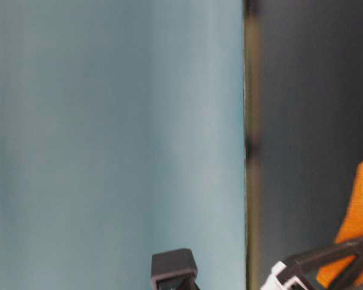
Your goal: Push an orange cloth with the left arm to wipe the desk.
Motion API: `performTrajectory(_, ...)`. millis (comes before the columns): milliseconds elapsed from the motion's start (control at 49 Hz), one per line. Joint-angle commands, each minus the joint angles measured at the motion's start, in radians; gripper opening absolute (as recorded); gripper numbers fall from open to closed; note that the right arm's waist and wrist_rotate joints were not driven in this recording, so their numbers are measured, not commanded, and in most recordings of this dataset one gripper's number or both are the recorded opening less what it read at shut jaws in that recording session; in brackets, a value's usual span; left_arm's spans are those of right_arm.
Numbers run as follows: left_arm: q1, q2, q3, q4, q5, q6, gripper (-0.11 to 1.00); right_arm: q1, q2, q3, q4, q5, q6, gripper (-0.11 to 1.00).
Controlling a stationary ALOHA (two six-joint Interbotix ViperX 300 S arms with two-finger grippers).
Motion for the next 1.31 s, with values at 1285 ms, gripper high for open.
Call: performTrajectory(1285, -0.400, -0.083, -0.074, 0.003, 0.006, 0.069, 0.86, 0.000, -0.035, 0.015, 0.005, -0.003, 0.002, 0.00)
